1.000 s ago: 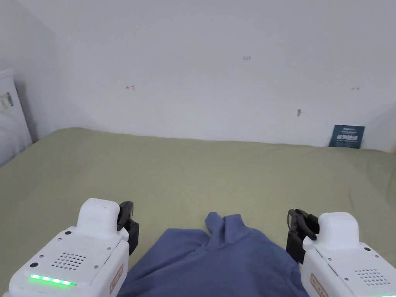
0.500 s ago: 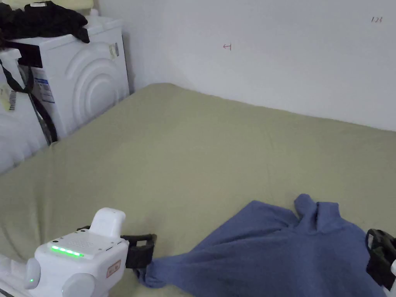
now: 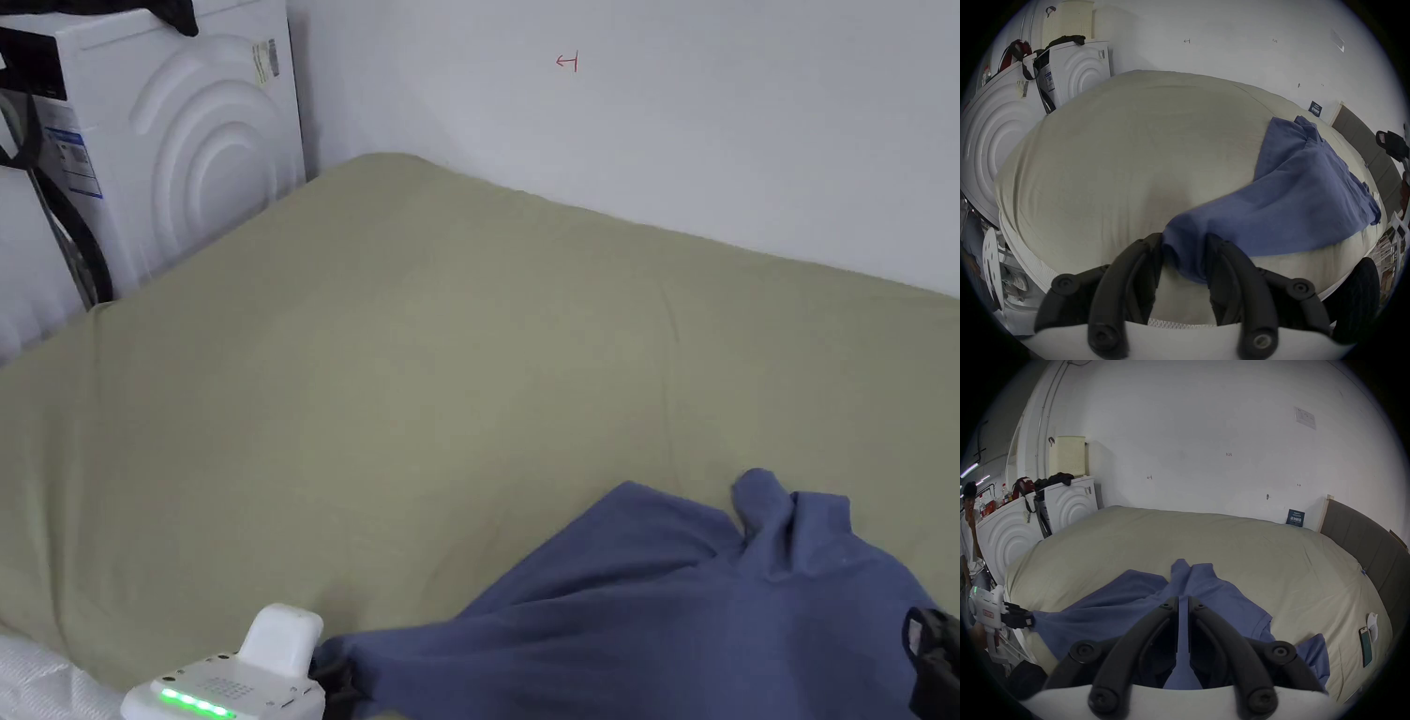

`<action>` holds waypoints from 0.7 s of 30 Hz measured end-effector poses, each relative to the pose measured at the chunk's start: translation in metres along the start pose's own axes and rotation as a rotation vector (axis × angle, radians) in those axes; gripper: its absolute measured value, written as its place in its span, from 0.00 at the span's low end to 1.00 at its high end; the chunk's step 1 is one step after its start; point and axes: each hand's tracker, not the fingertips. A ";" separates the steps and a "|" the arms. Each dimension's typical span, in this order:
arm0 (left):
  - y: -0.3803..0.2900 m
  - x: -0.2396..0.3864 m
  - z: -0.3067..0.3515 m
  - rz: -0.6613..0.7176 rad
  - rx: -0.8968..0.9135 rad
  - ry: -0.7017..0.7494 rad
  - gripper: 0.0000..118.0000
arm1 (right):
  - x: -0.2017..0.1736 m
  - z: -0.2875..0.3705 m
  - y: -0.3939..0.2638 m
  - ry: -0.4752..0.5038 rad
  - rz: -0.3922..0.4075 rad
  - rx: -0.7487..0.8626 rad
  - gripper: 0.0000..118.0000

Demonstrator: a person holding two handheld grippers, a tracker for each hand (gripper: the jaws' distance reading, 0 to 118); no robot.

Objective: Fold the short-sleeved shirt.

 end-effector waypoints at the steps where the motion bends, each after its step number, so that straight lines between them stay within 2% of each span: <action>1: 0.000 0.002 0.001 -0.006 0.004 -0.004 0.04 | 0.007 -0.007 0.001 -0.006 -0.003 -0.014 0.09; 5: 0.000 0.008 0.012 -0.013 0.051 -0.010 0.04 | 0.042 -0.048 0.002 -0.055 0.022 -0.106 0.11; 6: 0.001 0.009 0.015 -0.020 0.048 -0.021 0.04 | 0.053 -0.061 0.003 -0.073 0.017 -0.129 0.18; 8: 0.005 0.014 0.026 -0.036 0.056 -0.019 0.04 | 0.076 -0.094 0.007 -0.093 0.019 -0.208 0.68; 10: 0.007 0.013 0.034 -0.032 0.082 -0.024 0.04 | 0.094 -0.128 0.011 -0.109 0.018 -0.306 0.81; 12: 0.010 0.012 0.039 -0.017 0.084 -0.032 0.04 | 0.108 -0.162 0.015 -0.078 0.027 -0.368 0.89; 14: 0.013 0.018 0.045 -0.010 0.083 -0.034 0.04 | 0.113 -0.186 0.019 -0.068 0.051 -0.330 0.89; 16: 0.014 0.021 0.045 -0.019 0.075 -0.025 0.04 | 0.109 -0.211 0.022 -0.046 0.068 -0.359 0.89; 19: 0.018 0.028 0.042 -0.022 0.063 -0.015 0.04 | 0.109 -0.243 0.019 -0.037 0.034 -0.409 0.86; 20: 0.018 0.030 0.040 -0.023 0.056 -0.005 0.04 | 0.106 -0.249 0.014 -0.044 0.032 -0.429 0.79; 21: 0.019 0.031 0.039 -0.024 0.055 0.003 0.04 | 0.104 -0.254 0.009 -0.036 0.031 -0.465 0.62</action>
